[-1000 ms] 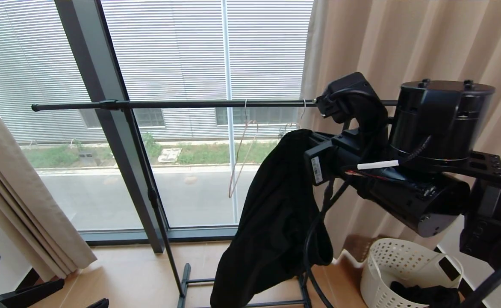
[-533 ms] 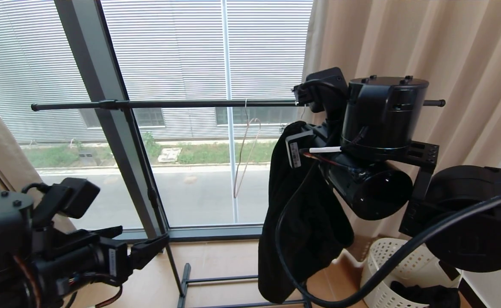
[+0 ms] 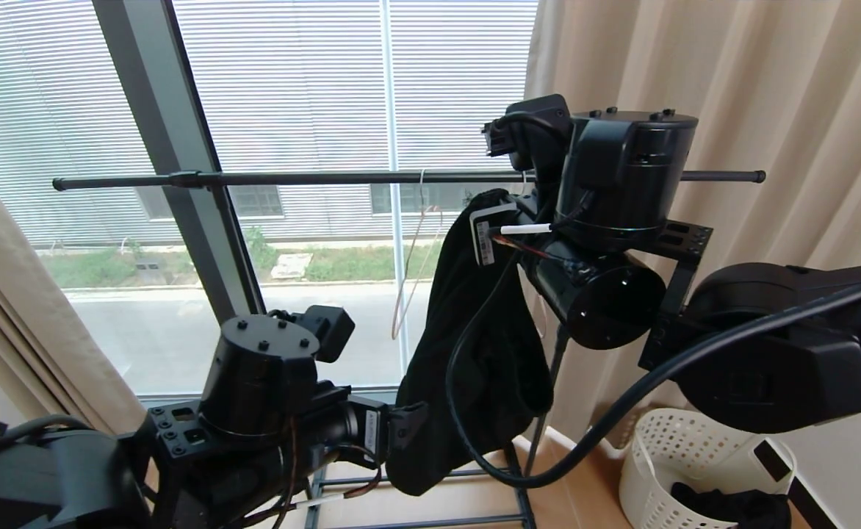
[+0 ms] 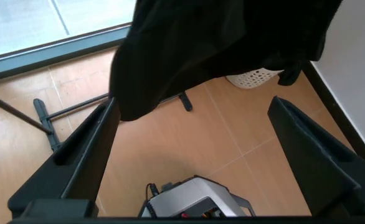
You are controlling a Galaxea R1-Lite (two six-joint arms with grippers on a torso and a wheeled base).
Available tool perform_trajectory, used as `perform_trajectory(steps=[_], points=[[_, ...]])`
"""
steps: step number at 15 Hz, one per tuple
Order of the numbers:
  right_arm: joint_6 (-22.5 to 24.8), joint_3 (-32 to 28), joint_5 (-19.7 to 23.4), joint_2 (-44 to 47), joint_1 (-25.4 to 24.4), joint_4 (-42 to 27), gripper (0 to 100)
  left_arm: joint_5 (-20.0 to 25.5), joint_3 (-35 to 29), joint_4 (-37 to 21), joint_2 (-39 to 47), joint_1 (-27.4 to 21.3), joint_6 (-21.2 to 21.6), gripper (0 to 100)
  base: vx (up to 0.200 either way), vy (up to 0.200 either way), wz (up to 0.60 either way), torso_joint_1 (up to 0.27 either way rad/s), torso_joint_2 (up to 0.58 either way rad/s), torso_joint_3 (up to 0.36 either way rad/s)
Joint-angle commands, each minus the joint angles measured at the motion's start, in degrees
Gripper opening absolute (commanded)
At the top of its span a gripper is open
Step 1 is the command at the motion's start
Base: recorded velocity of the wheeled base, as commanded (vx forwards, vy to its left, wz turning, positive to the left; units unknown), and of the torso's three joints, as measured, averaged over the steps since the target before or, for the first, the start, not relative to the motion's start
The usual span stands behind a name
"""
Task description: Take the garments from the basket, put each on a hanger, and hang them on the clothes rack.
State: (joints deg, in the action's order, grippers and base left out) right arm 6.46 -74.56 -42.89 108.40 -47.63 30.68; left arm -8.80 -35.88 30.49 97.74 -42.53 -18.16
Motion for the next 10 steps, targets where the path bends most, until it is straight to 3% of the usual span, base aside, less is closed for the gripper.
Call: perform_trajectory(steps=[1, 6, 10], points=[[0.1, -1.7, 0.0, 1.1, -0.8, 0.0, 0, -0.1, -2.9, 0.0, 4.5, -2.1, -0.7, 100, 0.000, 0.000, 0.00, 0.000, 0.00, 0.000], [-0.4, -3.2, -0.1, 5.7, -3.9, 2.5, 0, -0.6, -6.4, 0.0, 7.6, -6.8, -4.5, 100, 0.000, 0.000, 0.00, 0.000, 0.00, 0.000], [-0.4, -4.0, -0.1, 6.1, -4.6, 2.9, 0, -4.0, -9.6, -0.2, 10.4, -6.9, -7.4, 100, 0.000, 0.000, 0.00, 0.000, 0.00, 0.000]])
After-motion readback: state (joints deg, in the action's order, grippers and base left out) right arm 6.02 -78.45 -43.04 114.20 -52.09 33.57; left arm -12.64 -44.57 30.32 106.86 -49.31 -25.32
